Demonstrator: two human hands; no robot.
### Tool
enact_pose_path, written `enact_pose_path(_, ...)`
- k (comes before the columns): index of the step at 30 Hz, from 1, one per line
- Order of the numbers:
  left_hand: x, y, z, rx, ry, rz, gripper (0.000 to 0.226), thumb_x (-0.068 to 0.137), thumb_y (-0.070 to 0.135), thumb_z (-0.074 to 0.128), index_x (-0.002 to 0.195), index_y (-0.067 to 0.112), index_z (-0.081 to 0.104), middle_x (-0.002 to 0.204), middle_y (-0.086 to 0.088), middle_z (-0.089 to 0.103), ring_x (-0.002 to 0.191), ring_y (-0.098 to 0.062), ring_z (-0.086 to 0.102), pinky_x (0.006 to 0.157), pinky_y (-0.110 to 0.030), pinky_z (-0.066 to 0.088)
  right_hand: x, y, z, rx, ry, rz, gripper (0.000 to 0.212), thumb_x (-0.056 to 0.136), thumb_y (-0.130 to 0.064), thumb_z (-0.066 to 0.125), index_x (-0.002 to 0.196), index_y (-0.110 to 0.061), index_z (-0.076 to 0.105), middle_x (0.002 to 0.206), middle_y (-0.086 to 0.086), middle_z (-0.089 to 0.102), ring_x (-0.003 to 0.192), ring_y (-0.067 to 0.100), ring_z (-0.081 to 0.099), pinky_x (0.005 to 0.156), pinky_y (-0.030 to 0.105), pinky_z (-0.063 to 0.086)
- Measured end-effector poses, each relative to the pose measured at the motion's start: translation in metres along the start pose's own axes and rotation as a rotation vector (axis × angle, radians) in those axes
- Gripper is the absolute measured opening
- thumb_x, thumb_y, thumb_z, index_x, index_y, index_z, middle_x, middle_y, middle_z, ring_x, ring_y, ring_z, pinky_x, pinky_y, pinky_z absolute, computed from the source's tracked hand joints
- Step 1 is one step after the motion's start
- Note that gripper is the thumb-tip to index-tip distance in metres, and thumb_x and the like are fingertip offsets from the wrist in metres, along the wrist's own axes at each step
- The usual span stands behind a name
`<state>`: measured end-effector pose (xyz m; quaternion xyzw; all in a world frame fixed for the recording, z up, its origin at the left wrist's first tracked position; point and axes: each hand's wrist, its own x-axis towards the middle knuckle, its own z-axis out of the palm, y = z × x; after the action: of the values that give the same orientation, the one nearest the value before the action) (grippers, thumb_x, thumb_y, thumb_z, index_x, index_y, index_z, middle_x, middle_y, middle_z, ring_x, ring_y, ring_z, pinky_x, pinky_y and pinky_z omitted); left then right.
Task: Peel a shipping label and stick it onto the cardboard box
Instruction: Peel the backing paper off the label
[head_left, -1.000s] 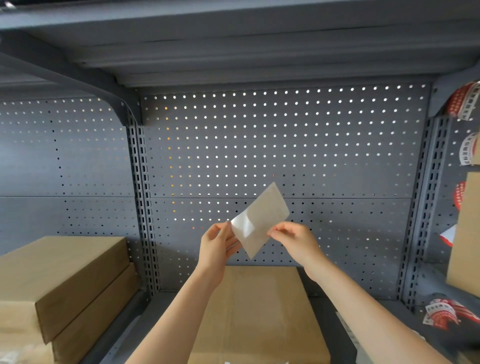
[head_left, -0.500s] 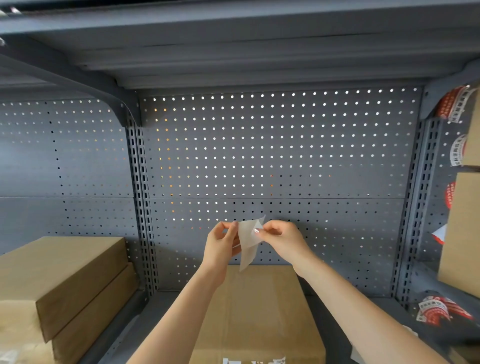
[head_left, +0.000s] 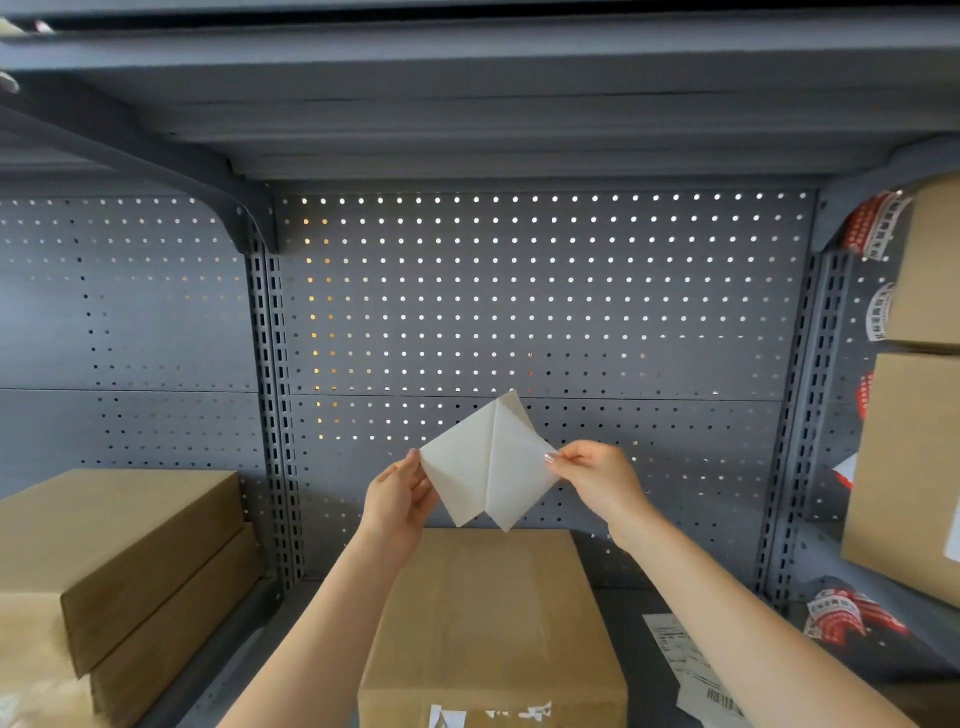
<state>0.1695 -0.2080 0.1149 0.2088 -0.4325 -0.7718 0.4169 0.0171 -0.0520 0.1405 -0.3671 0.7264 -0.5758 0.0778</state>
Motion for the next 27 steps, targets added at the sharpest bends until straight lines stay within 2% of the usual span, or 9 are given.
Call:
enact_pose_path(4, 0.007, 0.001, -0.008, -0.046, 0.030, -0.023, 0.020, 0.098, 0.019, 0.047, 0.101, 0.005, 0.061, 0.094, -0.005, 0.069, 0.079, -0.014, 0.067, 0.074, -0.026, 0.050, 0.003, 0.004, -0.016, 0.013, 0.083, 0.046, 0.010, 0.086, -0.018, 0.064, 0.080, -0.013, 0.069, 0.086, 0.003, 0.072, 0.082, 0.019, 0.067, 0.063, 0.024, 0.043)
enact_pose_path(6, 0.008, 0.001, -0.012, -0.043, 0.051, -0.033, 0.022, 0.098, 0.020, 0.047, 0.094, 0.006, 0.063, 0.083, -0.002, 0.072, 0.067, -0.011, 0.069, 0.073, -0.027, 0.050, 0.003, 0.006, -0.023, 0.007, 0.116, 0.055, 0.011, 0.086, -0.016, 0.063, 0.077, -0.014, 0.068, 0.085, 0.003, 0.072, 0.076, 0.019, 0.069, 0.059, 0.023, 0.042)
enact_pose_path(8, 0.009, 0.002, -0.016, -0.034, 0.062, -0.046, 0.024, 0.098, 0.022, 0.046, 0.094, 0.006, 0.064, 0.075, -0.001, 0.074, 0.067, -0.013, 0.069, 0.071, -0.030, 0.050, 0.003, 0.008, -0.031, 0.005, 0.152, 0.058, 0.011, 0.086, -0.015, 0.063, 0.076, -0.016, 0.068, 0.085, 0.003, 0.073, 0.076, 0.021, 0.069, 0.060, 0.025, 0.044)
enact_pose_path(11, 0.012, 0.002, -0.020, -0.024, 0.103, -0.045, 0.025, 0.099, 0.022, 0.045, 0.099, 0.005, 0.062, 0.090, -0.005, 0.068, 0.079, -0.019, 0.064, 0.069, -0.032, 0.050, 0.005, 0.013, -0.042, -0.006, 0.192, 0.067, 0.009, 0.085, -0.017, 0.064, 0.078, -0.019, 0.069, 0.086, 0.003, 0.072, 0.084, 0.025, 0.068, 0.072, 0.033, 0.050)
enact_pose_path(15, 0.016, 0.002, -0.024, -0.046, 0.172, -0.023, 0.025, 0.100, 0.023, 0.043, 0.100, 0.005, 0.060, 0.089, -0.005, 0.065, 0.076, -0.017, 0.062, 0.067, -0.030, 0.049, 0.007, 0.018, -0.052, -0.012, 0.250, 0.074, 0.010, 0.086, -0.018, 0.063, 0.077, -0.020, 0.067, 0.089, 0.005, 0.071, 0.087, 0.027, 0.067, 0.079, 0.040, 0.053)
enact_pose_path(20, 0.014, 0.003, -0.027, -0.084, 0.263, 0.030, 0.022, 0.100, 0.021, 0.043, 0.096, 0.007, 0.059, 0.091, -0.004, 0.065, 0.078, -0.016, 0.063, 0.070, -0.028, 0.051, 0.008, 0.021, -0.064, 0.015, 0.325, 0.087, 0.007, 0.087, -0.017, 0.061, 0.083, -0.016, 0.066, 0.090, 0.008, 0.070, 0.087, 0.029, 0.067, 0.075, 0.040, 0.053)
enact_pose_path(27, 0.009, 0.002, -0.019, -0.002, 0.288, 0.135, 0.021, 0.099, 0.025, 0.045, 0.086, 0.012, 0.056, 0.087, -0.003, 0.064, 0.074, -0.016, 0.061, 0.062, -0.028, 0.048, 0.003, 0.022, -0.075, 0.013, 0.357, 0.080, 0.009, 0.088, -0.014, 0.058, 0.092, -0.014, 0.066, 0.093, 0.010, 0.070, 0.086, 0.029, 0.066, 0.072, 0.037, 0.054)
